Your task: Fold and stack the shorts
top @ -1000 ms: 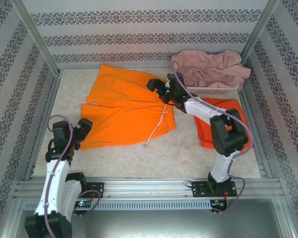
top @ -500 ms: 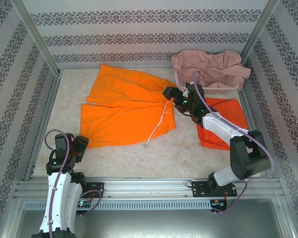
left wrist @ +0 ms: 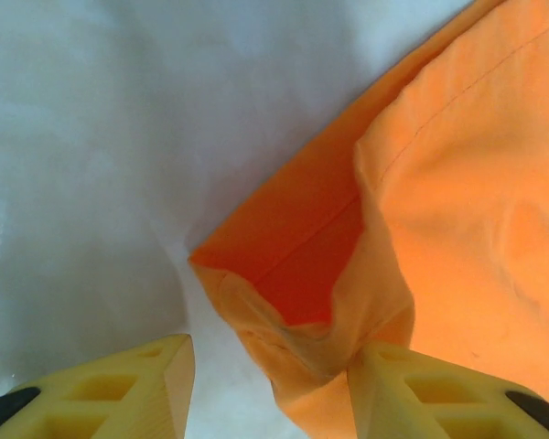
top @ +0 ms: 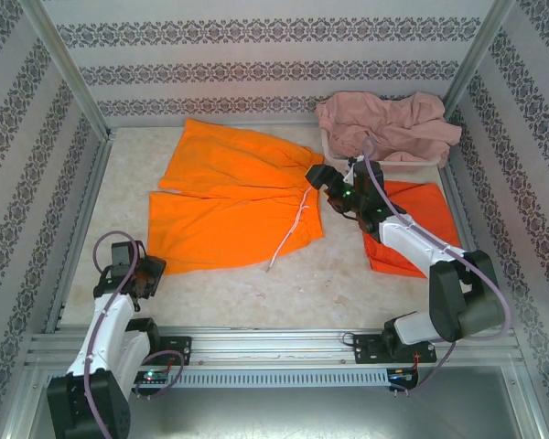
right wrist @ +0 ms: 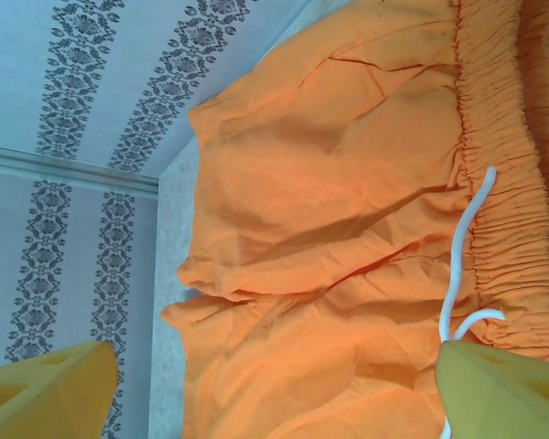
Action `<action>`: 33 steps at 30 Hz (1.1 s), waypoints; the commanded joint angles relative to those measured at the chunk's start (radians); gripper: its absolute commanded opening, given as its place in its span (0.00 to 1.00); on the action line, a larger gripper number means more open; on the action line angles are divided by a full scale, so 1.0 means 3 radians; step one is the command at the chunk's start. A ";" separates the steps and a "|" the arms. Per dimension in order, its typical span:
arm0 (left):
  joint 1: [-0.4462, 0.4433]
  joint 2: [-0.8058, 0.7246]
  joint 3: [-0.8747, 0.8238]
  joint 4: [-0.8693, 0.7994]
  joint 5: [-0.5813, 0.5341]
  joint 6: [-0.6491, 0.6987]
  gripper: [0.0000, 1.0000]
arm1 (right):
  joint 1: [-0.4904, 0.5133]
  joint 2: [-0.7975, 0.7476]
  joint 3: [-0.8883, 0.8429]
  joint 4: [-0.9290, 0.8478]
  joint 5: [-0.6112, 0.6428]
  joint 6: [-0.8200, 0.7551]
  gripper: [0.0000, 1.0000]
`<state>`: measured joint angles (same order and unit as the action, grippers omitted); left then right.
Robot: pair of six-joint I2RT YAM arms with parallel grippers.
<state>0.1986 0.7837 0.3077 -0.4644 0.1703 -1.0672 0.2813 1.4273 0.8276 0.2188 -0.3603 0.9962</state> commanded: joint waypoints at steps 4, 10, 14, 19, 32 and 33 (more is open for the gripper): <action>0.0008 0.0190 -0.0041 0.0418 -0.0071 0.0130 0.47 | -0.0063 -0.0065 -0.0080 0.0043 -0.0112 -0.0033 0.90; 0.0008 0.0533 0.0022 0.0657 0.0019 0.0227 0.42 | -0.0095 -0.0014 -0.0137 0.0018 -0.0171 -0.0048 0.90; 0.0008 0.0689 0.0030 0.0775 0.0079 0.0240 0.28 | -0.0131 0.0014 -0.0225 -0.0030 -0.0212 -0.0055 0.89; 0.0008 0.0573 0.0099 0.0694 0.0072 0.0292 0.09 | -0.0186 -0.0028 -0.0386 -0.0203 -0.0233 -0.0126 0.87; 0.0008 0.0196 0.0090 0.0591 0.0187 0.0274 0.00 | -0.0146 0.0025 -0.0759 -0.0484 -0.0270 -0.0219 0.64; 0.0011 0.0200 0.0080 0.0611 0.0198 0.0270 0.00 | -0.0116 0.0051 -0.0764 -0.0475 -0.0248 -0.0203 0.61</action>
<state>0.1986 0.8494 0.3378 -0.2806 0.2096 -0.9947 0.2272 1.4239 0.6128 0.0849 -0.4282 0.9417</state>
